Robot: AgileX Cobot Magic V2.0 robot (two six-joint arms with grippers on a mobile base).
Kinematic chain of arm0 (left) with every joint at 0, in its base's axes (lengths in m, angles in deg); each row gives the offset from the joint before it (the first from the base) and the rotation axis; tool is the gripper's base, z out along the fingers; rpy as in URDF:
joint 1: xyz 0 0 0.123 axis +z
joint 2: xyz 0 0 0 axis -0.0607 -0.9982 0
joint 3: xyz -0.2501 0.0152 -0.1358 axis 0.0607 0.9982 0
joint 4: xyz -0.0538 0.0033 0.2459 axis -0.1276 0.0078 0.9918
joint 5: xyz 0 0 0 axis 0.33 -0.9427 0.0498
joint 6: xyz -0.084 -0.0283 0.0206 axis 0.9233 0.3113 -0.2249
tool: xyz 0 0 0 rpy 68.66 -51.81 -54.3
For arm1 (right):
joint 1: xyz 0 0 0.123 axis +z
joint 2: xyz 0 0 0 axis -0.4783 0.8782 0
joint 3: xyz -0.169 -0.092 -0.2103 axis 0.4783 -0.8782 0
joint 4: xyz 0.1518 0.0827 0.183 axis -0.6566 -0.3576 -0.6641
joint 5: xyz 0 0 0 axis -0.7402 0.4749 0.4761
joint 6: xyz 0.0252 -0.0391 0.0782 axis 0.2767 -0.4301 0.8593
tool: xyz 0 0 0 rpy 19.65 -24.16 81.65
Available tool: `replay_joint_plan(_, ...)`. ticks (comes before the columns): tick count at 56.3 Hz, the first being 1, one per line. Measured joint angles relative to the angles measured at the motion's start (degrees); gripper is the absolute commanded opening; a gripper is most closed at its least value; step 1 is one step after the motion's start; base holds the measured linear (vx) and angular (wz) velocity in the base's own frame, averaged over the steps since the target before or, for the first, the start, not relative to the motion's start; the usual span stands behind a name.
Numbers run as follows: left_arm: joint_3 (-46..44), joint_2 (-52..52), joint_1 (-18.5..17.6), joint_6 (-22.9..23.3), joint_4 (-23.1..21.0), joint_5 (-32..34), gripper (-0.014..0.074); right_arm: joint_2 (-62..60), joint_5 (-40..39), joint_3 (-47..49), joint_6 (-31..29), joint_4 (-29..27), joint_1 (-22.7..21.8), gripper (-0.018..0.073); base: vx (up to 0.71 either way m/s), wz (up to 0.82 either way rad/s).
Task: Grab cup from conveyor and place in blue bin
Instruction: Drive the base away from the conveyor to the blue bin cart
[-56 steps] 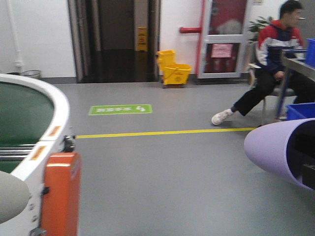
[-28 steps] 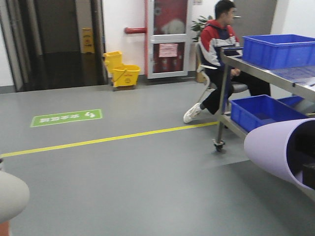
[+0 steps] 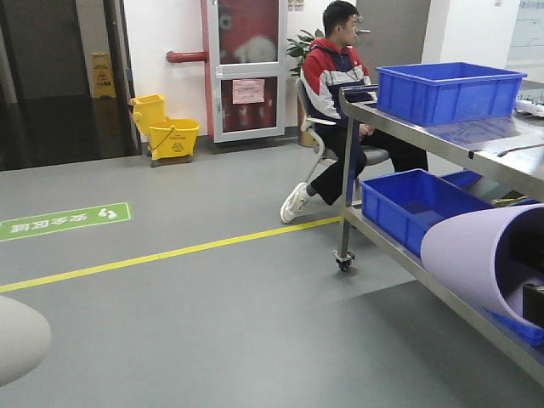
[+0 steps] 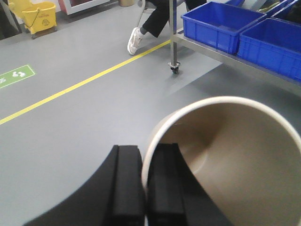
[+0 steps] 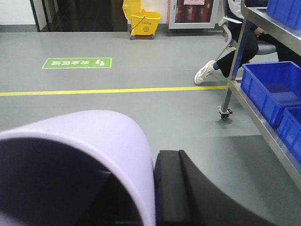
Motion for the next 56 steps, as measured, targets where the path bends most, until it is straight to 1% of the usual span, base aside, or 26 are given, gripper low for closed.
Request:
replay_joint_plan(35, 0.0, 0.0, 0.0, 0.0, 0.0, 0.0, -0.0006, 0.0, 0.0, 0.0, 0.0, 0.0, 0.0, -0.0009, 0.37, -0.07)
replay_joint_plan(56, 0.0, 0.0, 0.0, 0.0, 0.0, 0.0, -0.0006, 0.0, -0.06, 0.0, 0.0, 0.0, 0.0, -0.0009, 0.38, -0.14)
